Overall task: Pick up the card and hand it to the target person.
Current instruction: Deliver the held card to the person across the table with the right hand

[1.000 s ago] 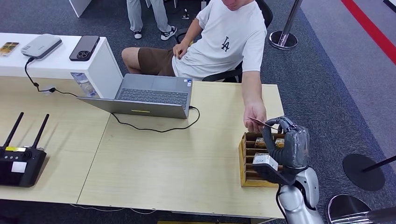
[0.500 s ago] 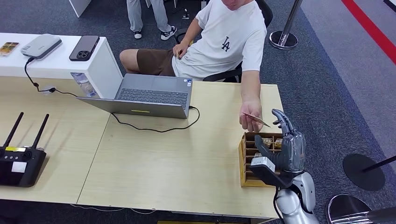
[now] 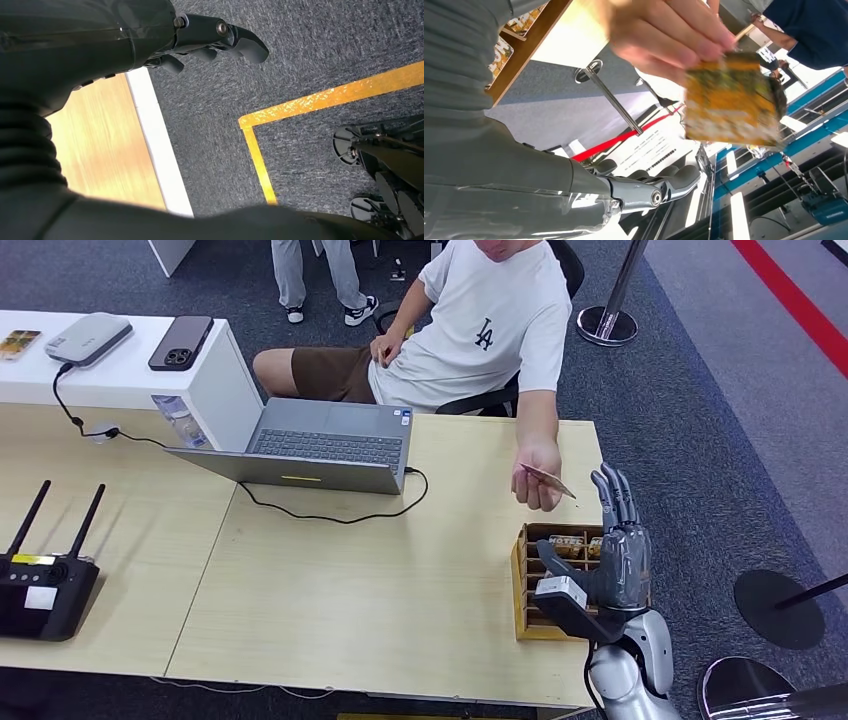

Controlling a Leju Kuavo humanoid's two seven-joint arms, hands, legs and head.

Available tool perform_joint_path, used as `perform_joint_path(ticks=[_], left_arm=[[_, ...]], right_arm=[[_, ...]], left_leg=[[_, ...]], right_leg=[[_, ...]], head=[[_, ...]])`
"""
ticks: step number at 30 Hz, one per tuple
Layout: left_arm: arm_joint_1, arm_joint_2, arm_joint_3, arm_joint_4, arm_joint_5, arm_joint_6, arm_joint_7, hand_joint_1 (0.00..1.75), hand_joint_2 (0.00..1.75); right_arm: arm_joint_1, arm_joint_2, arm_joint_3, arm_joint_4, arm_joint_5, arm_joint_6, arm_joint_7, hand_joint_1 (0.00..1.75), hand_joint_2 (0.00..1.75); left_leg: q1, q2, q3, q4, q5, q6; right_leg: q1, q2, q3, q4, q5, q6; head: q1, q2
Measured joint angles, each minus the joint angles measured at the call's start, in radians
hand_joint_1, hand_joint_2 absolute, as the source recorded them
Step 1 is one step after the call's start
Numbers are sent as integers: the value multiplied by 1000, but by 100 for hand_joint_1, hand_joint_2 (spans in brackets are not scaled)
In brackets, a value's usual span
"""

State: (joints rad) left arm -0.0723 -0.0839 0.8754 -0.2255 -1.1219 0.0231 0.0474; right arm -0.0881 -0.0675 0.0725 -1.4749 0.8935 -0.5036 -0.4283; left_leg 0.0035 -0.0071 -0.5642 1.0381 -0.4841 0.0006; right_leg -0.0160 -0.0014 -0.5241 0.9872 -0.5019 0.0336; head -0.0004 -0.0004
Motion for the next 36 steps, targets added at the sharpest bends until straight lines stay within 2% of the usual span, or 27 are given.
perform_joint_path(ticks=[15,21,25,29,36], left_arm=[[0,1,1,0,0,1,0,0,0],[1,2,11,0,3,3,4,0,0],[2,3,23,0,8,5,10,0,0],[2,4,31,0,11,12,14,0,0],[2,4,46,1,12,18,23,0,0]], right_arm=[[0,0,0,0,-8,-7,0,0,175],[12,-2,-28,-40,-151,-63,-51,0,175],[43,-16,-113,-125,-303,-88,-98,0,175],[80,-28,-239,-192,-403,-90,-127,0,175],[121,-22,-465,-211,-532,-14,-173,0,175]], left_leg=[[0,0,0,0,0,0],[0,0,0,0,0,0],[0,0,0,0,0,0],[-1,0,0,0,0,0],[-1,-1,0,0,-1,0]], right_leg=[[0,0,0,0,0,0],[0,0,0,0,0,0],[0,0,-1,0,0,0],[-1,0,-1,0,0,0],[-1,-1,-1,0,0,0]], head=[[0,0],[0,0],[0,0],[0,0],[0,0]])
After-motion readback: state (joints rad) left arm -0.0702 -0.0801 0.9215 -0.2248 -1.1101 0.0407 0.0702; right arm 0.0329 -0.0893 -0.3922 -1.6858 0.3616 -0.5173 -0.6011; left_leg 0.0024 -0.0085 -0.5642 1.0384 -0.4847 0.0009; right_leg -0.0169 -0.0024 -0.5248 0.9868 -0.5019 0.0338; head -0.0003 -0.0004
